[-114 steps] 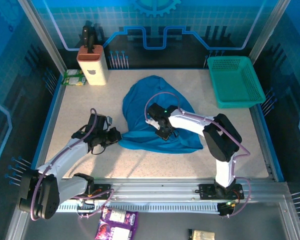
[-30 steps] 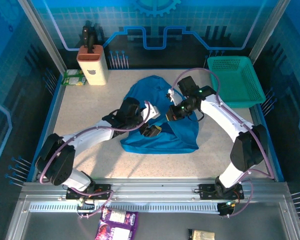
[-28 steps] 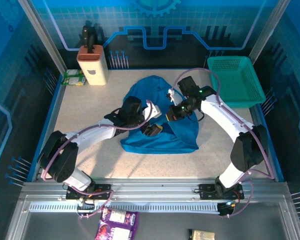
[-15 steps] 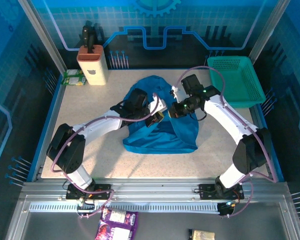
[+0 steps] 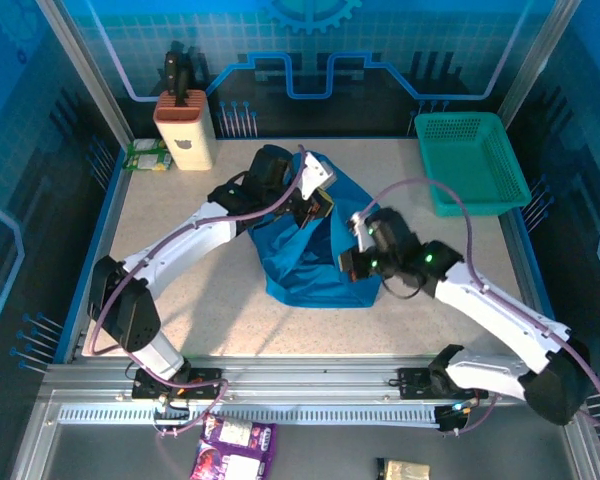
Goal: Fold the inside-out t-shirt
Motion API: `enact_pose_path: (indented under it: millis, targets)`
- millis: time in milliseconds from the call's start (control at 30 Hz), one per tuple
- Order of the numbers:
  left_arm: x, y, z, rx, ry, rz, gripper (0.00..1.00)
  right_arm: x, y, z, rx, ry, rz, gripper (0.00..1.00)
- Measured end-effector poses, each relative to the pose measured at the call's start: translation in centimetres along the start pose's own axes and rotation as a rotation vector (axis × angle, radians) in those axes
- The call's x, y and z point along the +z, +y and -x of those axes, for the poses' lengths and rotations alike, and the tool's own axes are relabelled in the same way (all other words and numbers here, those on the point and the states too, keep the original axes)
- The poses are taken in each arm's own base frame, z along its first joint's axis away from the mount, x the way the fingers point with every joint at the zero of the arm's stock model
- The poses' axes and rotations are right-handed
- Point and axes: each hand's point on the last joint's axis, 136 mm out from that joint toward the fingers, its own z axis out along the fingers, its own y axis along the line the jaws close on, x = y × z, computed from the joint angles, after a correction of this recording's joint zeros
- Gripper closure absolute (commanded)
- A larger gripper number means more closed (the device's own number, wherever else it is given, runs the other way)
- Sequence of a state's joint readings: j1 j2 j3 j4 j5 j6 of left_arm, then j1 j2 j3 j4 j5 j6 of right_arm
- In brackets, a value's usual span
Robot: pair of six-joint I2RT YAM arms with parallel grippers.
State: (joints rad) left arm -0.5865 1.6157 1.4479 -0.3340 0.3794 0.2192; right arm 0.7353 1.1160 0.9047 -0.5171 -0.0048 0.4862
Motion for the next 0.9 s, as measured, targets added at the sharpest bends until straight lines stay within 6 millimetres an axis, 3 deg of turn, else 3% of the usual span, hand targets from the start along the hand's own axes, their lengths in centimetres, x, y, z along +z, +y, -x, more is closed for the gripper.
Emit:
enact_pose_path:
  millis: [67,167,267,400,500,700,900]
  targets:
    - [-0.6,-0.3,0.6,-0.013,-0.010,0.000,1.00,1.9,1.2,-2.2,-0.053,-0.004,0.000,1.00]
    - [-1.4,-0.7,0.9,-0.028,-0.013,-0.004,1.00,4.9,2.2,-3.7,-0.098,0.007,-0.016,1.00]
    - [-2.0,-1.5,1.0,-0.028,-0.009,-0.011,1.00,8.2,3.0,-3.6,-0.105,-0.009,-0.023,1.00]
    - [-2.9,-2.7,1.3,-0.019,-0.008,-0.024,1.00,11.8,2.4,-2.7,-0.084,-0.039,-0.082,1.00]
    - [-3.6,-4.0,1.6,-0.006,-0.012,-0.041,1.00,12.9,1.5,-0.3,-0.042,-0.120,-0.126,1.00]
    - [-4.5,-7.3,2.5,0.032,-0.030,-0.087,1.00,12.0,-2.7,7.4,0.085,-0.345,-0.206,0.97]
    - [-5.1,-10.5,4.7,0.068,-0.069,-0.133,1.00,12.9,-2.9,11.9,0.129,-0.461,-0.162,0.89]
